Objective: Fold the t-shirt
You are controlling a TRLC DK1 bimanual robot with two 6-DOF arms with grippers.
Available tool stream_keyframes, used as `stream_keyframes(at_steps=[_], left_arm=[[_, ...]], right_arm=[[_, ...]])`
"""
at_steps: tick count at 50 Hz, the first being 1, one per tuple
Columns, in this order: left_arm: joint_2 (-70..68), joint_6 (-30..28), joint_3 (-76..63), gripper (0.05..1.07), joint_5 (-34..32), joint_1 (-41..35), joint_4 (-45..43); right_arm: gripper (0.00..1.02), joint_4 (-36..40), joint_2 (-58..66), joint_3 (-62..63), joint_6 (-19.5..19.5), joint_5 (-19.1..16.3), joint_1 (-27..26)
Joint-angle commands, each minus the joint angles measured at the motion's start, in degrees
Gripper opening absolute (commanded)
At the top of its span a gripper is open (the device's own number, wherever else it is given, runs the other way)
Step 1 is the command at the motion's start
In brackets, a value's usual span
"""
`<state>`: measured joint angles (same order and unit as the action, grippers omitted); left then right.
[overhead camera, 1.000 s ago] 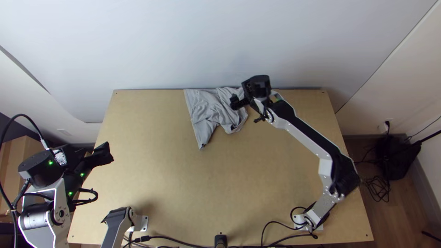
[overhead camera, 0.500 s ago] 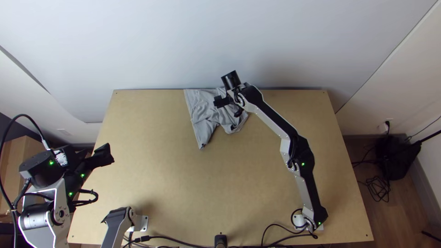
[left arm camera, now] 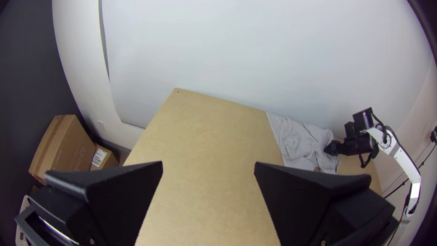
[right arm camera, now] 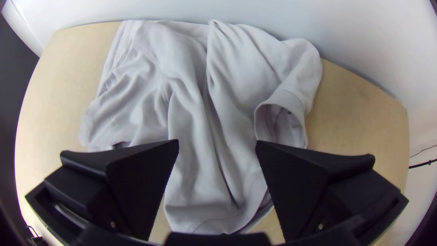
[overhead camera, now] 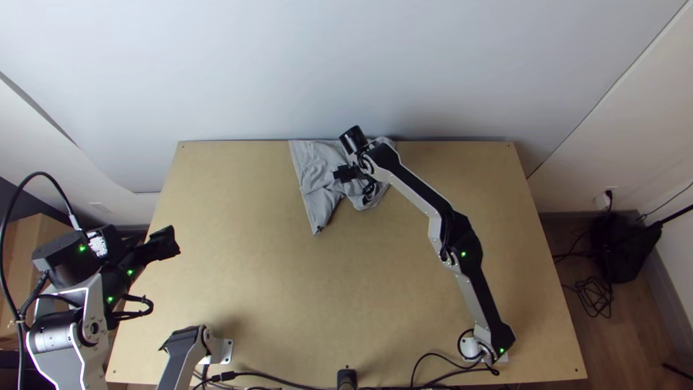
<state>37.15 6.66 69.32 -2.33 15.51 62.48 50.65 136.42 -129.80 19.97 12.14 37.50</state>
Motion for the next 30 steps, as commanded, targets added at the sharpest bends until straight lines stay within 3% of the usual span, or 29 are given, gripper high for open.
stream_keyframes(at_steps=[1, 19, 20, 24, 28, 30], left_arm=[[0.3, 0.46, 2.31, 1.02, -0.05, 0.66, 0.8], [-1.2, 0.38, 2.4, 1.02, 0.04, 1.63, 2.47], [-1.29, 0.29, 2.4, 1.02, 0.04, 1.81, 2.47], [-1.64, 0.11, 2.14, 1.02, 0.04, 1.98, 2.82], [-1.81, -0.15, 2.22, 1.02, 0.04, 1.98, 3.0], [-1.81, -0.33, 2.22, 1.02, 0.04, 1.89, 3.0]], right_arm=[[0.77, 0.67, 1.83, -1.07, 1.48, -0.63, 0.91], [0.75, 0.15, 4.38, -1.42, 1.39, -1.07, 2.67], [0.67, 0.15, 4.47, -1.42, 1.39, -1.07, 2.76], [0.12, -1.08, 4.91, -1.6, 1.39, -1.07, 2.58], [0.1, -1.61, 5.35, -1.69, 1.48, -1.07, 1.88], [0.02, -2.23, 5.52, -1.86, 1.3, -1.07, 1.62]])
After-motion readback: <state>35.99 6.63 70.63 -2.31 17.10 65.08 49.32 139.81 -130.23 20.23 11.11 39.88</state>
